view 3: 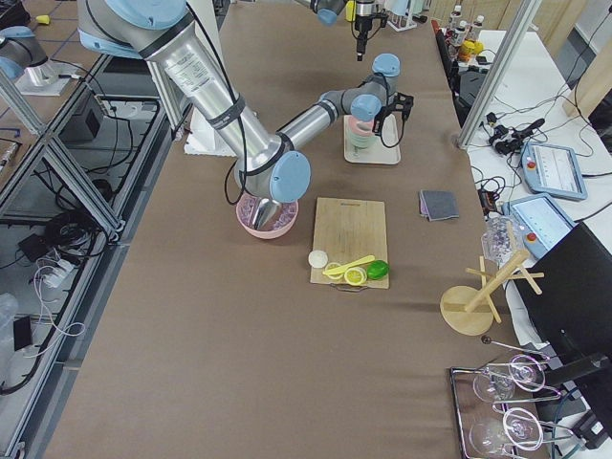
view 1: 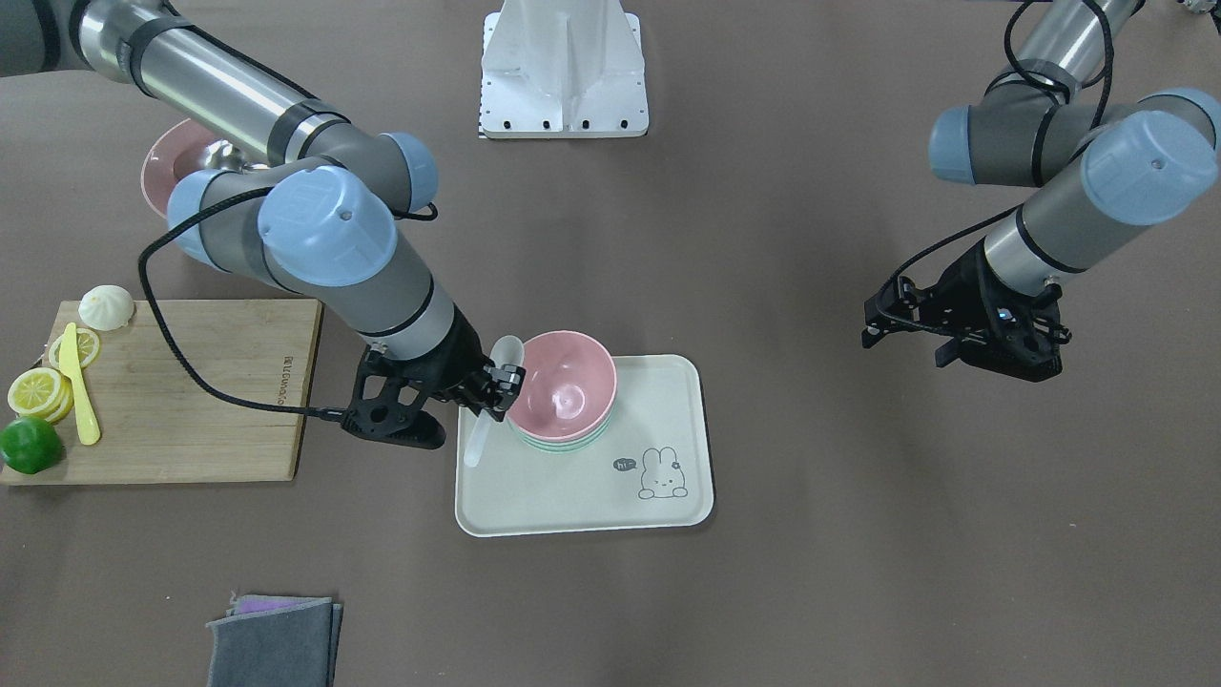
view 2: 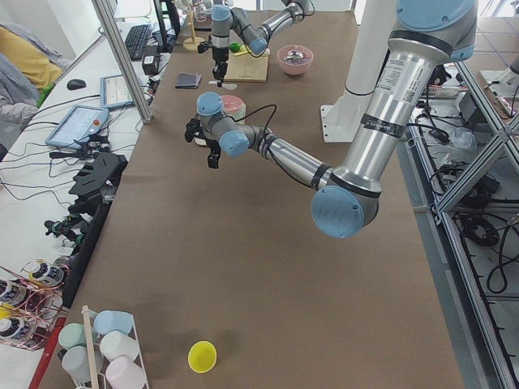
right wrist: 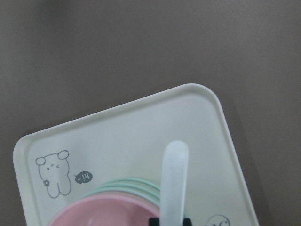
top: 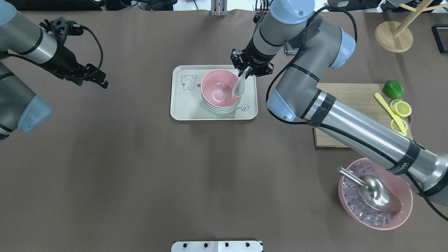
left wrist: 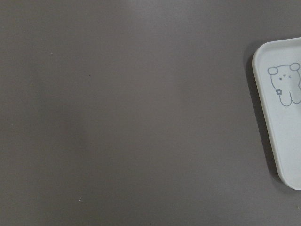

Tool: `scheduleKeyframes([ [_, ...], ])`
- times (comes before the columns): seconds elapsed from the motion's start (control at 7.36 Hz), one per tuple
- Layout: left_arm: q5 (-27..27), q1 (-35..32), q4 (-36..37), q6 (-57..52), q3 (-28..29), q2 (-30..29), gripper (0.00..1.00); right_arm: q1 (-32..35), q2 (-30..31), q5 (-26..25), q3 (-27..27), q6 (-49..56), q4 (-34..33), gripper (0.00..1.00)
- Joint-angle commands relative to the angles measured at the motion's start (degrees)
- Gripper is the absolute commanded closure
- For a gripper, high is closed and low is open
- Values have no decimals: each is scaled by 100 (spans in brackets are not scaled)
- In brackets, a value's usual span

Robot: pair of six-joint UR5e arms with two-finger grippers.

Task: Stack pink bowl on green and place spoon
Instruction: 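Lower the white spoon into the pink bowl and open the right gripper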

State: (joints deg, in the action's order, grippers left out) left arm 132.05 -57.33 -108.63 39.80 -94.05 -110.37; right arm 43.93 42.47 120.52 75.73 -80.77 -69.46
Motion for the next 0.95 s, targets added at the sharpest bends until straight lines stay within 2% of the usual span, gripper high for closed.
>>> scheduleKeyframes([
  [0.0,-30,11,8,62,9,-28,2,-156,-108,-152,-146,-316,275,100],
  [0.14,-30,3,17,63,9,-29,2,-156,-125,-152,-173,-439,266,29],
  [0.27,-21,3,17,54,9,-11,2,-148,-125,-161,-173,-449,275,0],
  [0.41,-47,3,52,63,53,-20,2,0,-82,-48,-129,-405,266,0],
  [0.54,-13,-154,69,-33,62,23,2,324,232,528,-16,-152,240,0],
  [0.81,-3,-418,104,-600,176,181,2,1061,1398,884,721,1240,170,0],
])
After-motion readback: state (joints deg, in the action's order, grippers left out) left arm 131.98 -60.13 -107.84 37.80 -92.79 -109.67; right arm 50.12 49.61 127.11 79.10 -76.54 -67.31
